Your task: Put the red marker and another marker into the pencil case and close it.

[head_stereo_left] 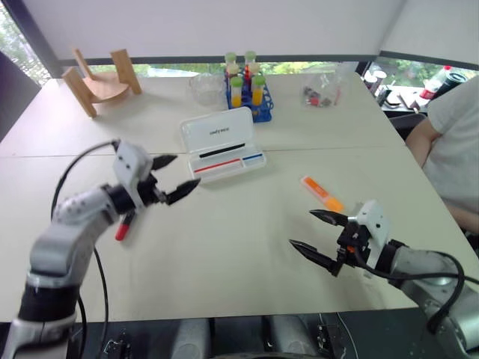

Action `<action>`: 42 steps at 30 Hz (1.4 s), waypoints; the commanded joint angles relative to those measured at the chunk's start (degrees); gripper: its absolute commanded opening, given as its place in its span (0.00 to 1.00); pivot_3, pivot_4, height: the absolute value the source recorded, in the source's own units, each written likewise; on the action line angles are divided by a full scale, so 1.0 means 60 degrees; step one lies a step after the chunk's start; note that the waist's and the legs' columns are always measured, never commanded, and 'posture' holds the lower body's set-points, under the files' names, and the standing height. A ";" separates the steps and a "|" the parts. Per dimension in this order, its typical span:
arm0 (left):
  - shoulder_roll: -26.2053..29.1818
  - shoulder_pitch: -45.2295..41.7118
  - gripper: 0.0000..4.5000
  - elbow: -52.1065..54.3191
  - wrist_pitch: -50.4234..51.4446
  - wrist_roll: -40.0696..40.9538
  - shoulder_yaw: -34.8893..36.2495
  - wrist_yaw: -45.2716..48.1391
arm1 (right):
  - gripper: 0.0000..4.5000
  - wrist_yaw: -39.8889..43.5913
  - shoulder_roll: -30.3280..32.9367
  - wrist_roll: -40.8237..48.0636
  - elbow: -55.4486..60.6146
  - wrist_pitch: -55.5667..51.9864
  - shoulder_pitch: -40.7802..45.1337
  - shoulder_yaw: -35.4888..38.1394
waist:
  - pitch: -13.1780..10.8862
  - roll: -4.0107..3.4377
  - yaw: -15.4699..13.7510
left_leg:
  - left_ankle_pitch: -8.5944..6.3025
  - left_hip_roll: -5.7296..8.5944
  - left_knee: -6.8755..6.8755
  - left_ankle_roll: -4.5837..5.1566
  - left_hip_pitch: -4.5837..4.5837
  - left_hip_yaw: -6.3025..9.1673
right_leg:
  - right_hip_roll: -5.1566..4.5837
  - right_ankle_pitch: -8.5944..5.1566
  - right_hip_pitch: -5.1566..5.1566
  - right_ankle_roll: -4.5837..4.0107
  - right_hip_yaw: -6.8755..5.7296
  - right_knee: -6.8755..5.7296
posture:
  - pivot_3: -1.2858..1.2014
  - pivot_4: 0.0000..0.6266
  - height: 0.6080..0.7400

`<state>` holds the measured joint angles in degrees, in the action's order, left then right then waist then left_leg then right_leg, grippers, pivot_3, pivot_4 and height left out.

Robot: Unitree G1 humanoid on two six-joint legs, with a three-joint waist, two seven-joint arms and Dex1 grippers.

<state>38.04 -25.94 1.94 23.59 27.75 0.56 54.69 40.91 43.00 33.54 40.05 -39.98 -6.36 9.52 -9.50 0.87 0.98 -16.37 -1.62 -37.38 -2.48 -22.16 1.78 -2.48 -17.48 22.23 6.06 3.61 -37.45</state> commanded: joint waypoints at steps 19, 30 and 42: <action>-0.2644 -0.5162 0.79 -1.1156 -0.5217 -0.4105 -0.1923 0.2409 | 1.00 -0.0498 0.1407 0.2910 0.0420 -0.2112 0.2467 0.1888 | -0.0021 0.0025 -0.0057 | -0.0010 0.0002 -0.0015 0.0020 -0.0061 0.0020 | -0.0005 0.0007 0.0046 0.0022 -0.0019 -0.0004 | 0.52 0.24 1.00; -0.2051 -0.3808 0.02 -0.8771 -0.4563 -0.3751 -0.1818 0.4981 | 1.00 -0.0025 0.2217 0.2838 -0.0459 -0.1811 0.3407 0.1791 | -0.0019 0.0021 -0.0027 | -0.0010 -0.0001 -0.0010 0.0020 -0.0058 0.0019 | -0.0003 0.0009 0.0048 0.0026 -0.0019 -0.0009 | 0.52 0.24 1.00; -0.0590 -0.0710 0.02 -0.3861 -0.2808 -0.3035 -0.1865 0.5561 | 1.00 0.0202 0.2155 0.2306 -0.0917 -0.1403 0.4063 0.1020 | -0.0018 0.0015 -0.0065 | -0.0009 -0.0014 -0.0032 0.0019 -0.0051 0.0017 | -0.0004 0.0009 0.0041 0.0025 -0.0018 -0.0029 | 0.52 0.24 1.00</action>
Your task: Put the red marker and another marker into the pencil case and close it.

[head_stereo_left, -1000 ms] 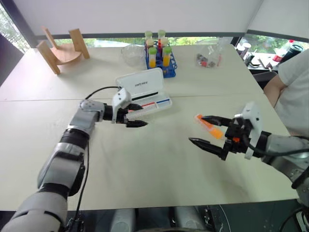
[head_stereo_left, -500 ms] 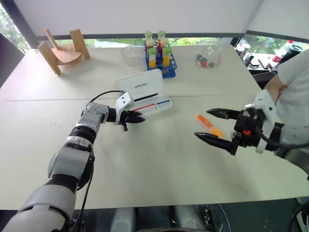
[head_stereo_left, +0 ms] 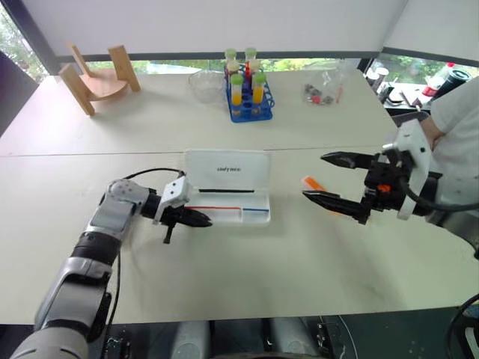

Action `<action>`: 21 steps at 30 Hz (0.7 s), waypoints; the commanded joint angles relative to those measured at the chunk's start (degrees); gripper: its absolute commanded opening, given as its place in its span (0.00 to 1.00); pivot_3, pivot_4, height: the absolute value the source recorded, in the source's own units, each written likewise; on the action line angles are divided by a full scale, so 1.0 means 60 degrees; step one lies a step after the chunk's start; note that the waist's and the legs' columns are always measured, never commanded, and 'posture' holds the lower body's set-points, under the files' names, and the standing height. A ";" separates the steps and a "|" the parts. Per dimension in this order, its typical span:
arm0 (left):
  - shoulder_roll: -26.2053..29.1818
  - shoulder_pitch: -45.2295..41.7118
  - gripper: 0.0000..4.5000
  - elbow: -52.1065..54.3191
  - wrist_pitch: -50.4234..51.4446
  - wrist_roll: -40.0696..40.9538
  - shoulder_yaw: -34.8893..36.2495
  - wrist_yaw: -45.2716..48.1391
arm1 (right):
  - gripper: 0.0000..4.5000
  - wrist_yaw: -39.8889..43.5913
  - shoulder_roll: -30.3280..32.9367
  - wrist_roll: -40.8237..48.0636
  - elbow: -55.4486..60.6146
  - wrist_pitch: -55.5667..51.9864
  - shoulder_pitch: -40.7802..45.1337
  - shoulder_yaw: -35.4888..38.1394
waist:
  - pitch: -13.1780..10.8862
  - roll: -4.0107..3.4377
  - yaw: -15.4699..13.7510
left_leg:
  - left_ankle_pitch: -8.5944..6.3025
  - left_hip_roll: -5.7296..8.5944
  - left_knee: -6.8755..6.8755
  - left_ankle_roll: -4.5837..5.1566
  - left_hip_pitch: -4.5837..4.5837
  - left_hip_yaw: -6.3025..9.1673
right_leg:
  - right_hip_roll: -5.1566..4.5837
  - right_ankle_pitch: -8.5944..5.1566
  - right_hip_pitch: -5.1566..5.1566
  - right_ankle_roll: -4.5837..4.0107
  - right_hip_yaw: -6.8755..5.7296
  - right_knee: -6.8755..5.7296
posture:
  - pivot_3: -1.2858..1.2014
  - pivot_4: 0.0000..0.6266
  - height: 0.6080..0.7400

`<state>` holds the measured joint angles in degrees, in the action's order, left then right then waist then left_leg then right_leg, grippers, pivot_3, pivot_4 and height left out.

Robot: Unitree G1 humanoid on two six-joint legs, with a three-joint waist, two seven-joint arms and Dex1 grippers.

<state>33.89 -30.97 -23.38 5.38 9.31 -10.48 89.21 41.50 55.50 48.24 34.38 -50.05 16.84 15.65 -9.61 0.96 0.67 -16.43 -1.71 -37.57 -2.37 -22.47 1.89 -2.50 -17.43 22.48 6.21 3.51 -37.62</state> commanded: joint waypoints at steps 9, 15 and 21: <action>0.0050 0.0399 0.32 0.1231 0.0974 0.0274 0.0024 -0.0889 | 1.00 0.0353 0.0072 -0.0317 -0.0126 0.0455 0.0240 -0.0078 | -0.0002 0.0001 0.0008 | -0.0001 0.0002 -0.0050 0.0002 -0.0003 0.0003 | -0.0002 0.0000 -0.0008 0.0001 -0.0006 -0.0032 | 0.52 0.24 1.00; 0.0749 0.0987 0.99 0.3735 0.2202 0.1588 0.1140 -0.1282 | 1.00 0.0439 0.0001 -0.0419 -0.0218 0.0482 0.0387 -0.0323 | -0.0013 0.0000 0.0047 | -0.0001 -0.0007 -0.0052 0.0002 -0.0004 0.0001 | 0.0002 -0.0001 0.0005 -0.0001 -0.0003 -0.0049 | 0.52 0.24 1.00; 0.2146 0.1766 0.99 0.6963 0.5319 0.3952 0.3852 -0.2881 | 1.00 0.0713 -0.0025 -0.0599 -0.0442 0.0682 0.0415 -0.0484 | -0.0022 -0.0012 0.0063 | -0.0002 -0.0017 -0.0052 0.0003 -0.0004 0.0000 | 0.0002 -0.0002 0.0009 -0.0002 0.0001 -0.0052 | 0.52 0.24 1.00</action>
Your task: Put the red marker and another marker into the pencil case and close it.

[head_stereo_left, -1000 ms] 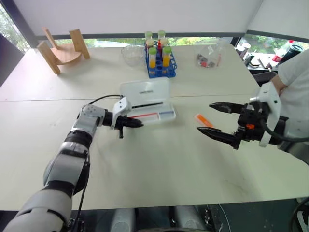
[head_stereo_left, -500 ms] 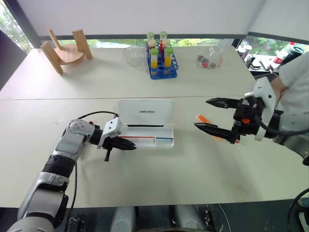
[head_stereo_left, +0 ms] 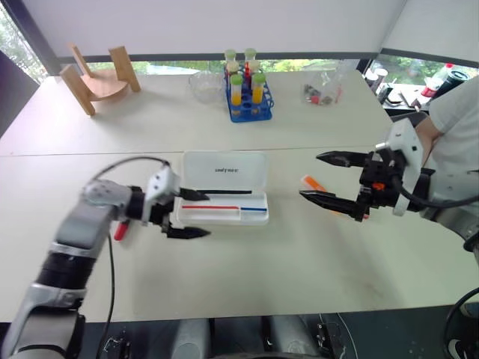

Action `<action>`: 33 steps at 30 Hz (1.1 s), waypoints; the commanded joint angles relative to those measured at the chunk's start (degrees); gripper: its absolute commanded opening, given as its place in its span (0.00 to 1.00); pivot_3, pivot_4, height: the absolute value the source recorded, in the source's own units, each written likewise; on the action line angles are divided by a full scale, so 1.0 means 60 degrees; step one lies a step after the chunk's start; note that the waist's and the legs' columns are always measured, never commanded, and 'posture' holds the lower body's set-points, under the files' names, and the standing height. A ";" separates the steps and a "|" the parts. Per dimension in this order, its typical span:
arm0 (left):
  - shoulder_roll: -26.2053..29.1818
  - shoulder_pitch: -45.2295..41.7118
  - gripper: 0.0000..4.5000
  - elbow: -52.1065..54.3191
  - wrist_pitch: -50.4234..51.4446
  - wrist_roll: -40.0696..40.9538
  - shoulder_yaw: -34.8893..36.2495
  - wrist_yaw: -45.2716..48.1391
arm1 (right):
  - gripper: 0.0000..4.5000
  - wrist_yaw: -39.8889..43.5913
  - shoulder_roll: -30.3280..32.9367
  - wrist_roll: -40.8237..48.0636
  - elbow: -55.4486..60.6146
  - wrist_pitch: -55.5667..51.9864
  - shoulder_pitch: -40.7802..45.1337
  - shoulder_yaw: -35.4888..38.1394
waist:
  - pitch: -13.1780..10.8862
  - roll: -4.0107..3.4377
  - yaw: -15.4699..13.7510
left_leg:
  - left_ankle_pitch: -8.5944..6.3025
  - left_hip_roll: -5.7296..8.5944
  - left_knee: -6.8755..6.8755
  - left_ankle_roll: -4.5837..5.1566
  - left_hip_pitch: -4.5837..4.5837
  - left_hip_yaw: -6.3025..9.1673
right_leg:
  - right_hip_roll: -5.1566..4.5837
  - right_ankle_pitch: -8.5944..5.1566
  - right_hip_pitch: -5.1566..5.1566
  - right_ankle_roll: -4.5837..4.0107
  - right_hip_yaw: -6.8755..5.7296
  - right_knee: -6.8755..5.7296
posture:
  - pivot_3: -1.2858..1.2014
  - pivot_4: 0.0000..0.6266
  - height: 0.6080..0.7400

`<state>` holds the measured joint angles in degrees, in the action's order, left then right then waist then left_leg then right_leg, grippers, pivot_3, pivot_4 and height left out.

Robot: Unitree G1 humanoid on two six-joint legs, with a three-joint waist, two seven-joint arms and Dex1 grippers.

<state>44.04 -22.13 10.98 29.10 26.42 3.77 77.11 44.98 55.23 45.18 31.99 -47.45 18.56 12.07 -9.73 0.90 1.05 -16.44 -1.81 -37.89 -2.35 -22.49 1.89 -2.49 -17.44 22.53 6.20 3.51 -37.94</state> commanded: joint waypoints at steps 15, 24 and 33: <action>-0.2953 0.2922 0.99 0.2500 0.4489 -0.1136 0.3108 -0.9781 | 1.00 0.0552 -0.0263 -0.0580 -0.0565 0.0762 0.0748 -0.0556 | -0.0012 0.0008 -0.0069 | 0.0000 0.0013 -0.0011 -0.0001 0.0006 0.0004 | -0.0017 0.0002 -0.0014 0.0003 -0.0001 -0.0001 | 0.52 0.24 1.00; -0.3398 0.3568 0.58 0.1872 0.4203 -0.1364 0.3012 -1.0408 | 1.00 0.0437 -0.0200 -0.0545 -0.0402 0.0690 0.0628 -0.0275 | -0.0010 0.0003 -0.0049 | -0.0001 0.0012 -0.0009 -0.0002 0.0012 -0.0004 | -0.0010 0.0002 -0.0011 -0.0001 0.0003 -0.0003 | 0.52 0.24 1.00; -0.2563 0.3069 0.06 0.2230 0.2958 -0.0457 0.2879 -0.8567 | 1.00 0.0232 -0.0277 -0.0551 -0.0346 0.0723 0.0536 -0.0205 | -0.0013 0.0009 -0.0055 | -0.0001 0.0016 -0.0009 -0.0003 0.0014 -0.0005 | -0.0013 0.0001 -0.0013 -0.0002 0.0003 -0.0003 | 0.52 0.24 1.00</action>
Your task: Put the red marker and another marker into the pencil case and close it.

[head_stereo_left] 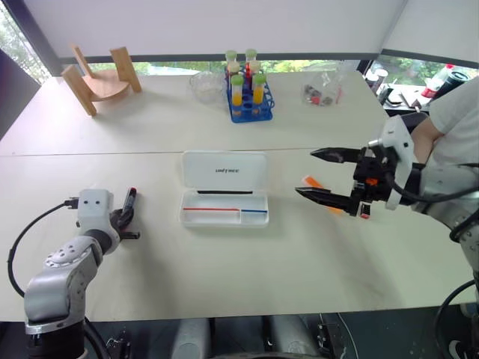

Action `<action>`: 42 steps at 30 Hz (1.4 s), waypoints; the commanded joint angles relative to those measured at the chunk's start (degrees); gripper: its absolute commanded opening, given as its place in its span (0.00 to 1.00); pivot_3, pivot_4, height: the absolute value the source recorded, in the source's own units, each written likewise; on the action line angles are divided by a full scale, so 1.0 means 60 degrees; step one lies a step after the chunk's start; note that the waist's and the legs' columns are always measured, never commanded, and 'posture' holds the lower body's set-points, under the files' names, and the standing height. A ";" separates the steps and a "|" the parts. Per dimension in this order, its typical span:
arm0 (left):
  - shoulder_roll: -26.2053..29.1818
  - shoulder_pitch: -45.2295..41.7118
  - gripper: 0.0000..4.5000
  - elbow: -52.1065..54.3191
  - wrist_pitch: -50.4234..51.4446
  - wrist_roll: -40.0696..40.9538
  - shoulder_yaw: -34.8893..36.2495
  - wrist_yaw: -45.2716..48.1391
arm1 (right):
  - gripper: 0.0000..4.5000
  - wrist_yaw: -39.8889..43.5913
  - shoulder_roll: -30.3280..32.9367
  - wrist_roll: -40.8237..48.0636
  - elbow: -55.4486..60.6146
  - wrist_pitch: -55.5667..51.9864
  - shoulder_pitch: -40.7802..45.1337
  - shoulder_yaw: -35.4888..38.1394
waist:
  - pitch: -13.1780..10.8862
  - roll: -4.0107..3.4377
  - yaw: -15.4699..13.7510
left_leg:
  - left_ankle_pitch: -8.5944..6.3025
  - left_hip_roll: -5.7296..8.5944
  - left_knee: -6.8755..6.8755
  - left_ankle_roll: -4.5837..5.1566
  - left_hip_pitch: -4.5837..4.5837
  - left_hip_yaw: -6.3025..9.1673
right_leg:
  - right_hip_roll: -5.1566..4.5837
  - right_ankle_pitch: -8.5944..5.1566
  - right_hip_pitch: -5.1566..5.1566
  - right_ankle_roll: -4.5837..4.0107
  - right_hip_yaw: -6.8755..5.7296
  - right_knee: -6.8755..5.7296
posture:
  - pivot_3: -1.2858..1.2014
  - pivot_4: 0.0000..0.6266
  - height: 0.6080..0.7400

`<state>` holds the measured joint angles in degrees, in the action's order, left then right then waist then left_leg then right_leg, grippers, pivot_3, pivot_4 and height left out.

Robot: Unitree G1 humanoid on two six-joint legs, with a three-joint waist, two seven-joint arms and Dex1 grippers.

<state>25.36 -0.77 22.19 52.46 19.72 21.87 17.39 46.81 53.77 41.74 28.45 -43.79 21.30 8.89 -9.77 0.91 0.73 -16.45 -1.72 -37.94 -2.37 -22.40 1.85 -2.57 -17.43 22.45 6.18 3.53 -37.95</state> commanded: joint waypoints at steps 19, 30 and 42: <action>0.1788 -0.6979 0.06 -0.6422 -0.8299 -0.1772 -0.6597 1.0033 | 1.00 -0.0748 -0.0130 0.0098 0.0764 -0.0084 -0.0216 0.0753 | -0.0023 -0.0009 0.0011 | -0.0004 0.0006 0.0015 0.0006 -0.0031 -0.0004 | 0.0017 -0.0001 0.0021 -0.0001 -0.0006 0.0029 | 0.52 0.24 1.00; 0.1045 -0.7786 0.29 -0.8448 -0.9159 -0.2628 -0.6746 1.0196 | 1.00 -0.1000 -0.0159 0.0267 0.1114 -0.0130 -0.0760 0.1140 | -0.0024 -0.0009 -0.0015 | -0.0005 0.0006 -0.0007 0.0011 -0.0076 0.0007 | 0.0017 0.0001 0.0050 0.0003 -0.0008 0.0014 | 0.52 0.24 1.00; 0.2212 -0.6756 0.98 -0.4418 -0.5080 0.0007 -0.5108 1.0849 | 1.00 -0.0778 -0.0110 0.0185 0.0872 -0.0034 -0.0571 0.0890 | -0.0026 -0.0011 0.0054 | -0.0005 -0.0003 -0.0008 0.0011 -0.0079 0.0014 | 0.0023 0.0000 0.0059 0.0003 -0.0009 0.0002 | 0.52 0.24 1.00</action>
<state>36.63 -41.56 -9.75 17.22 15.38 -12.79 82.12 41.77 52.88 42.88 33.39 -45.11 17.35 13.18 -9.93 0.84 1.05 -16.48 -1.75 -37.98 -2.30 -22.90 1.94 -2.42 -17.44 22.84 6.20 3.48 -37.95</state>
